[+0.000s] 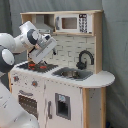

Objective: Play with the kitchen

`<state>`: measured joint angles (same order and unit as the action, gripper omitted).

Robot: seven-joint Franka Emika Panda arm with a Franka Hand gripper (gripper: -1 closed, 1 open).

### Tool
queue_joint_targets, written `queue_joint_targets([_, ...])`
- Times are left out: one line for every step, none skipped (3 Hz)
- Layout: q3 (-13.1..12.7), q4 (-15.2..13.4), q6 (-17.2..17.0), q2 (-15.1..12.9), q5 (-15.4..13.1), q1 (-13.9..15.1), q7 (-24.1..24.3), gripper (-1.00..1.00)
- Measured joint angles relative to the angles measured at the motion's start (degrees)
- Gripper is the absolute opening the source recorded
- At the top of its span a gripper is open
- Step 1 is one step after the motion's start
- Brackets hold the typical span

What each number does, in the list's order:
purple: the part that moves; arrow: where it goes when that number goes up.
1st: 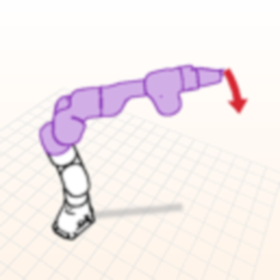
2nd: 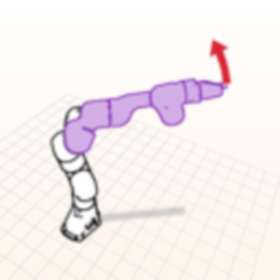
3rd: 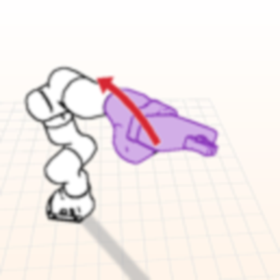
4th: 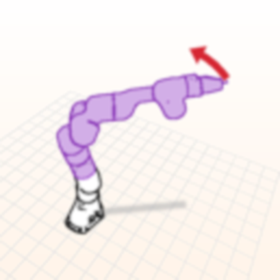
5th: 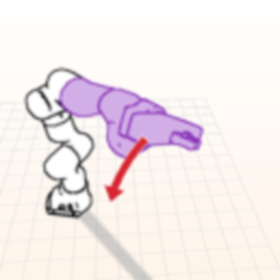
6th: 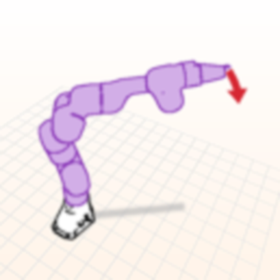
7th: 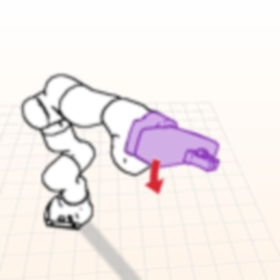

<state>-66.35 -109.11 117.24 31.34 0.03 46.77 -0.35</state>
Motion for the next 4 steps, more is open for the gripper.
queue_joint_targets([0.07, 0.03, -2.71, -5.16, 0.00, 0.09, 0.12, 1.00])
queue_joint_targets([0.09, 0.01, -6.36, -9.51, 0.00, 1.20, 1.50, 1.00])
queue_joint_targets([-0.03, -0.26, -7.34, -13.47, -0.03, 3.00, 5.62, 1.00])
queue_joint_targets([-0.09, -0.38, -7.06, -15.98, -0.12, 3.61, 11.09, 1.00])
